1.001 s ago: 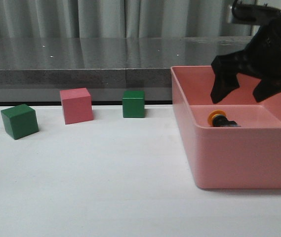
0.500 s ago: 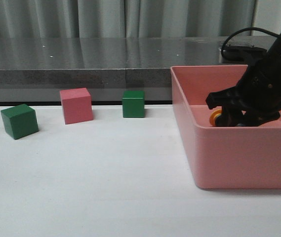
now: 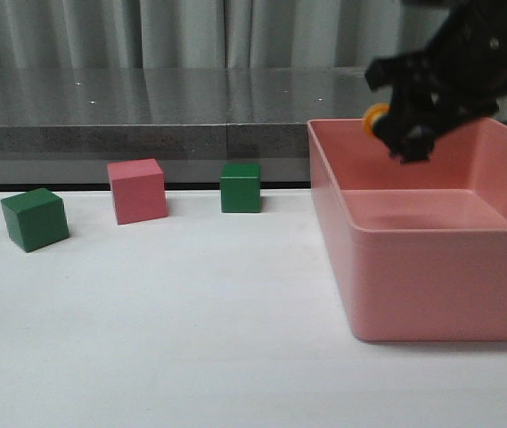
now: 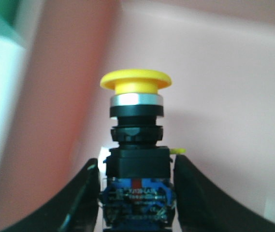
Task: Place and stand button with both arms
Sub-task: 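Lift the button out of the bin and carry it toward the cubes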
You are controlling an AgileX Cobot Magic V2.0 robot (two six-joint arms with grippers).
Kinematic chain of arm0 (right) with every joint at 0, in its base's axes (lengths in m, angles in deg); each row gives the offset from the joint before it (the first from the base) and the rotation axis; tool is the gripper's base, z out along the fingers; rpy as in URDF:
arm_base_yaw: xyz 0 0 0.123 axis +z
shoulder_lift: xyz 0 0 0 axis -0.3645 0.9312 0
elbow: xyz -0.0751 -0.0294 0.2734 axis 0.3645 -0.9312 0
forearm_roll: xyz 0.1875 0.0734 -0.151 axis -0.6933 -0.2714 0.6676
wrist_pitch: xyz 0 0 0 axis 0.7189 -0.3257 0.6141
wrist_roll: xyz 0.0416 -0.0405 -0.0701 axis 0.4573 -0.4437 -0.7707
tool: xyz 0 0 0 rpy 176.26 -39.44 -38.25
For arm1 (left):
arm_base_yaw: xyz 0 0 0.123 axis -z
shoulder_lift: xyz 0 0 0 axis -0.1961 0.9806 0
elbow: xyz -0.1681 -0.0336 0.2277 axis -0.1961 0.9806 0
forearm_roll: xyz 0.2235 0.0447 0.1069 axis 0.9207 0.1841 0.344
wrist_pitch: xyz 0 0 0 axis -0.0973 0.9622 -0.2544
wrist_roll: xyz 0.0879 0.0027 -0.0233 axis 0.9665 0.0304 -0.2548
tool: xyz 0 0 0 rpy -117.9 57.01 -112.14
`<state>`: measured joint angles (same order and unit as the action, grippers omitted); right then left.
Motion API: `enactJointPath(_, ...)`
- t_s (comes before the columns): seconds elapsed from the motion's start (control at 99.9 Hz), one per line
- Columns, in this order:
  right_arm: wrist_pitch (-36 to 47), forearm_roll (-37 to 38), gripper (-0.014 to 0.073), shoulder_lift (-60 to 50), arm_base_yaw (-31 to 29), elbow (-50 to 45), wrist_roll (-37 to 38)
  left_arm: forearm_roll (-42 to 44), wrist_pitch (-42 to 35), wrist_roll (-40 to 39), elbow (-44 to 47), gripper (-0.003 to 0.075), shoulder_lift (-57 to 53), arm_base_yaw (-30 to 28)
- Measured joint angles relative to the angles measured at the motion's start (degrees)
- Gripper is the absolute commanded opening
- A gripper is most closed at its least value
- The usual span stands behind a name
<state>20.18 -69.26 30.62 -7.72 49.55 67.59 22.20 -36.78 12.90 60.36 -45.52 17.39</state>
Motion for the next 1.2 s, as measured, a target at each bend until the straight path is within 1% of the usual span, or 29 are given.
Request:
enactJointPath(0.06, -1.47, 0.00, -0.0001, -1.55, 1.95, 3.05, -1.93, 0.00, 0.00, 0.00, 0.00, -0.0020, 0.00, 0.00)
enactJointPath(0.15, -4.48, 0.00, -0.0001, -1.93, 5.78, 7.83, -7.10, 0.00, 0.00, 0.00, 0.00, -0.0020, 0.00, 0.00)
enactJointPath(0.26, -8.72, 0.00, -0.0001, 0.07, 11.14, 12.87, -13.85, 0.00, 0.00, 0.00, 0.00, -0.0020, 0.00, 0.00)
enactJointPath(0.41, -12.06, 0.00, -0.0001, 6.12, 17.21, 18.39, -23.47, 0.00, 0.00, 0.00, 0.00, -0.0020, 0.00, 0.00)
enactJointPath(0.6, -12.50, 0.00, -0.0001, 15.22, 22.80, 21.65, -36.49, 0.00, 0.00, 0.00, 0.00, -0.0020, 0.00, 0.00)
enactJointPath(0.72, -12.50, 0.00, -0.0001, 20.41, 24.99, 23.02, -40.78, 0.00, 0.00, 0.00, 0.00, -0.0020, 0.00, 0.00)
enactJointPath(0.86, -12.50, 0.00, 0.0018, 24.98, 25.97, 24.78, -42.02, 0.00, 0.00, 0.00, 0.00, -0.0020, 0.00, 0.00)
enactJointPath(0.931, -12.50, 0.00, 0.0057, 26.41, 25.97, 25.34, -42.11, 0.00, 0.00, 0.00, 0.00, -0.0020, 0.00, 0.00)
enactJointPath(1.001, -12.50, 0.10, 0.0134, 27.03, 25.97, 25.68, -42.26, 0.00, 0.00, 0.00, 0.00, -0.0020, 0.00, 0.00)
enactJointPath(1.071, -12.50, 0.10, 0.0246, 27.16, 25.97, 25.68, -42.25, 0.00, 0.00, 0.00, 0.00, -0.0019, 0.00, 0.00)
enactJointPath(1.121, -12.50, 0.10, 0.0344, 27.16, 25.97, 25.78, -42.25, 0.00, 0.00, 0.00, 0.00, -0.0020, 0.00, 0.00)
enactJointPath(1.151, -12.50, 0.10, 0.0378, 27.16, 25.97, 25.78, -42.25, 0.00, 0.00, 0.00, 0.00, -0.0020, 0.00, 0.00)
enactJointPath(1.171, -12.50, 0.10, 0.0419, 27.16, 25.97, 25.80, -42.25, 0.00, 0.00, 0.00, 0.00, -0.0020, 0.00, 0.00)
enactJointPath(1.201, -12.50, 0.10, 0.0444, 27.16, 25.97, 25.80, -42.25, 0.00, 0.00, 0.00, 0.00, -0.0020, 0.00, 0.00)
